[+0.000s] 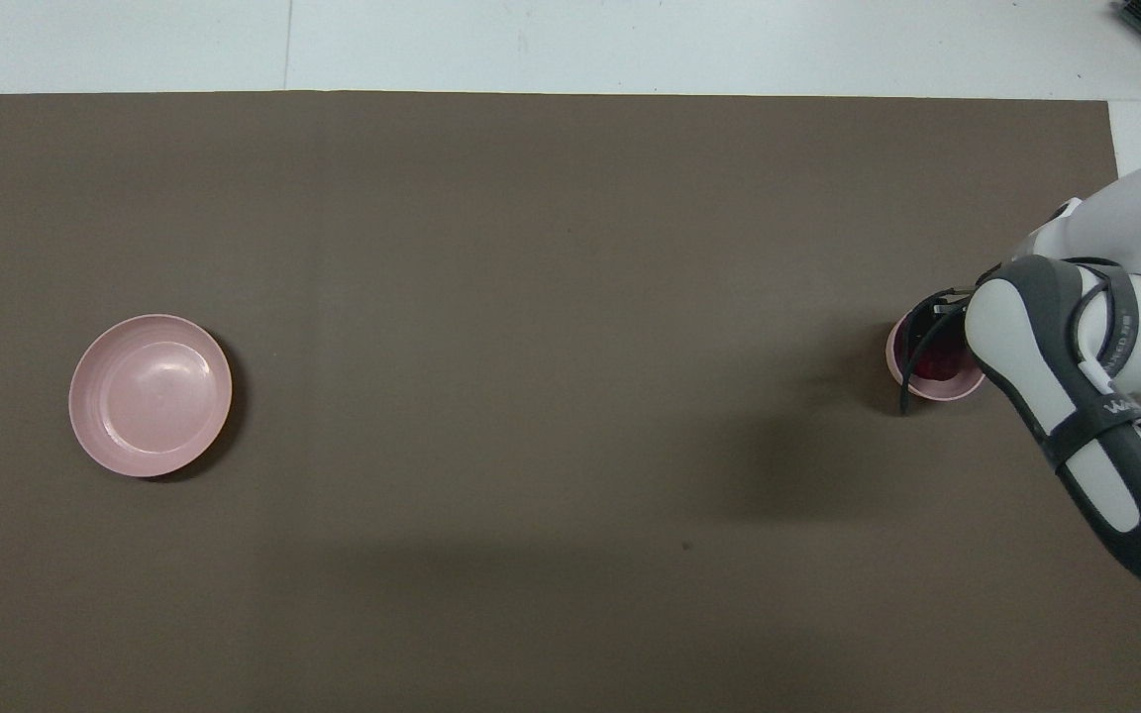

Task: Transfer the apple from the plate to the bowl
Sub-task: 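Open the right gripper to release the apple into the pink bowl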

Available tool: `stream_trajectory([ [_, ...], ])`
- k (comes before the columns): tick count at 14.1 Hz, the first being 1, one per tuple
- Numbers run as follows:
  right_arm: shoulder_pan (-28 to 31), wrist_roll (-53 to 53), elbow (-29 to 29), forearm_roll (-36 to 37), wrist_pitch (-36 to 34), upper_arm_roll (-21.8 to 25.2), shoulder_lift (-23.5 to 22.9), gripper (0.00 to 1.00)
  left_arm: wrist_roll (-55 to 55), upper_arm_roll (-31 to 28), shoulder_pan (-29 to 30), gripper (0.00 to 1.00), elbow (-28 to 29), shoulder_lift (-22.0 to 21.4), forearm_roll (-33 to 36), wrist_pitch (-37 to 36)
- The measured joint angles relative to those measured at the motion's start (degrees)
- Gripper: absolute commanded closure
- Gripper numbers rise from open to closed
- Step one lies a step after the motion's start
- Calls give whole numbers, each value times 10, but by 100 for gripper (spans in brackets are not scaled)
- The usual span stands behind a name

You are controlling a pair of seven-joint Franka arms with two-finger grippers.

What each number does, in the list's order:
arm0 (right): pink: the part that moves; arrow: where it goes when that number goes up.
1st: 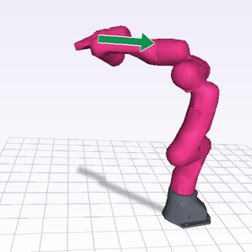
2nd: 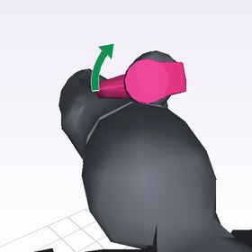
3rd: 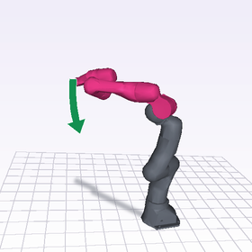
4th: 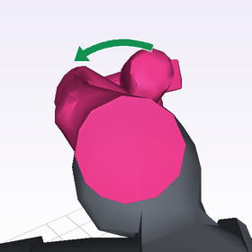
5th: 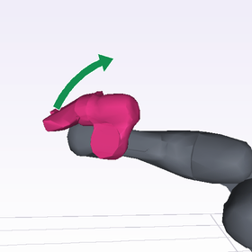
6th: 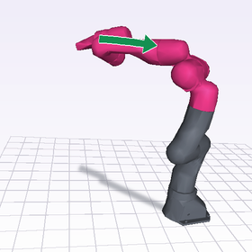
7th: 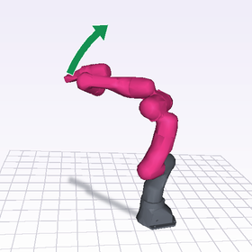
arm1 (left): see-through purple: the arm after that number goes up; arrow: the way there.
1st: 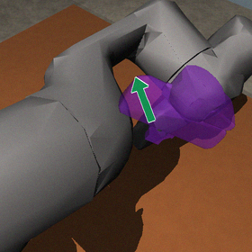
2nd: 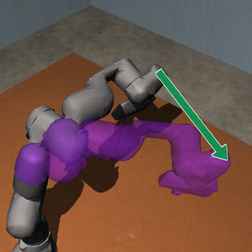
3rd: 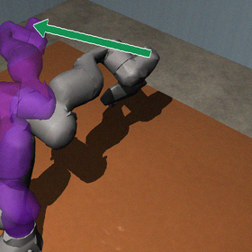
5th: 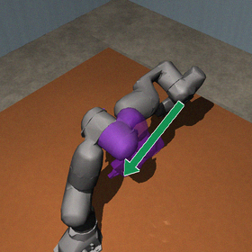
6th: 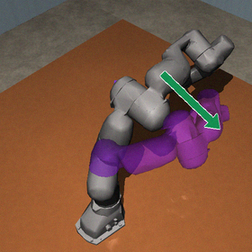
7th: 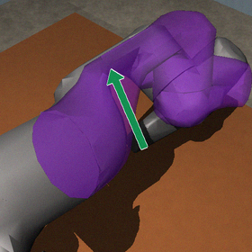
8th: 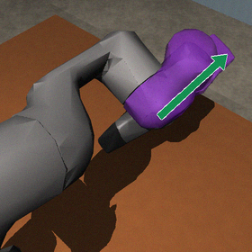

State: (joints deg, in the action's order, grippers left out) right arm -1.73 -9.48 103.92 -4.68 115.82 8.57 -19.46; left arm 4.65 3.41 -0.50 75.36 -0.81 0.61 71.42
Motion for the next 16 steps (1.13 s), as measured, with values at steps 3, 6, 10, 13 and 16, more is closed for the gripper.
stream_trajectory([
  [3, 0, 0, 2, 0, 0, 0, 0, 45, 0, -1, 8, 0, 0, 0, -2, -4],
  [6, 0, 0, 6, 0, 0, 0, 0, 37, 0, 1, 9, 0, 0, -1, -2, -4],
  [10, 0, 0, 10, 0, 0, 0, 0, 19, 0, 2, 9, 0, 0, -4, -2, -4],
  [13, 0, 0, 10, 0, 0, 0, 0, 1, 0, 2, 9, 0, 0, -5, -2, -5],
  [16, 0, 0, 10, 0, 0, 0, 0, 0, 0, 2, 9, 0, 0, -5, -2, -5],
])
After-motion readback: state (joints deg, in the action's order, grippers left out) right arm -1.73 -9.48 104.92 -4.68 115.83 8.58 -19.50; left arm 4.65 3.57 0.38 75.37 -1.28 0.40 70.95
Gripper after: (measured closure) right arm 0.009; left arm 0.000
